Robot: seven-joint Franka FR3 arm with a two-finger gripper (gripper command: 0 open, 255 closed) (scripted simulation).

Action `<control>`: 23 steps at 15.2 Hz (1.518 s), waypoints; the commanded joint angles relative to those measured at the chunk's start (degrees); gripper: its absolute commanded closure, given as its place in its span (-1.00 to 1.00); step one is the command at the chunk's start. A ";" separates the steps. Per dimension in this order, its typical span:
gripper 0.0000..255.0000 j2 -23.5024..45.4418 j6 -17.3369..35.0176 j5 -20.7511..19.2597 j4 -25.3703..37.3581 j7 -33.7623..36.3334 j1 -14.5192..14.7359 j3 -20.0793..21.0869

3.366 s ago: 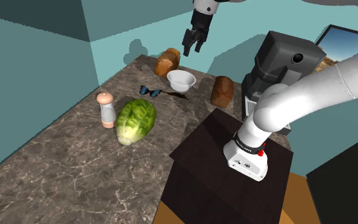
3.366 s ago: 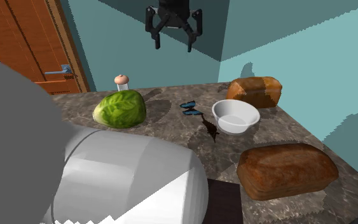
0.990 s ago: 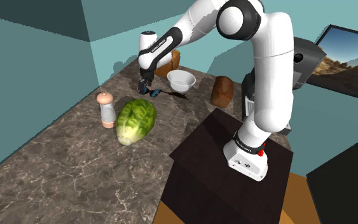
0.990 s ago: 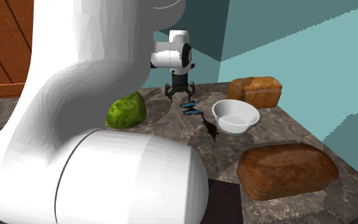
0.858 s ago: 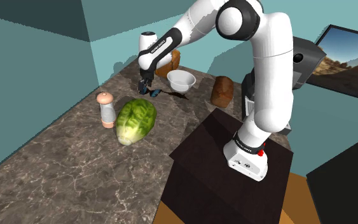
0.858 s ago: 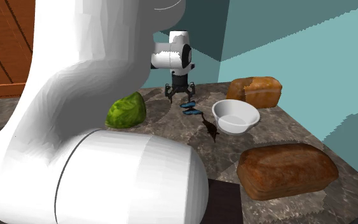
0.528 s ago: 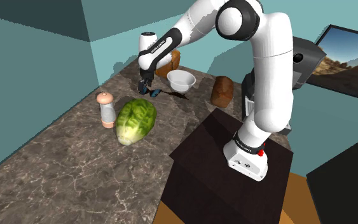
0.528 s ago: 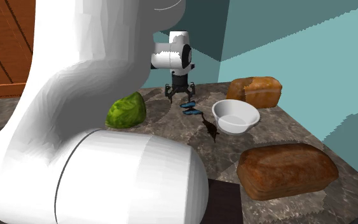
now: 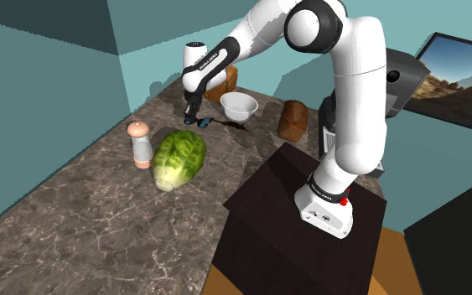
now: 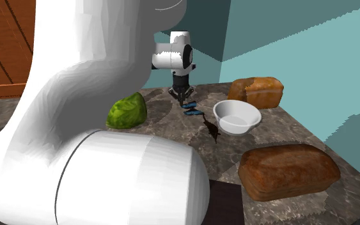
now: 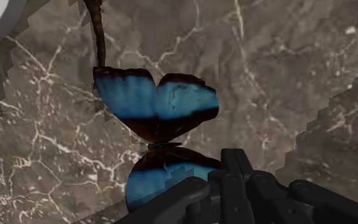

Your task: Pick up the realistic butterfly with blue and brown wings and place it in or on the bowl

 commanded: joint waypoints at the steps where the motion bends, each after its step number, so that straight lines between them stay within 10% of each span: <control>1: 1.00 0.00 0.00 0.00 0.00 0.00 0.00 0.00; 2: 1.00 0.00 0.00 0.00 0.00 0.00 0.00 0.00; 3: -1.00 0.00 0.00 0.00 0.00 0.00 0.00 0.00; 9: -1.00 11.21 -23.09 2.38 22.91 -20.48 -9.99 3.83; 23: -1.00 13.83 -18.65 2.38 21.10 -20.49 -9.82 3.83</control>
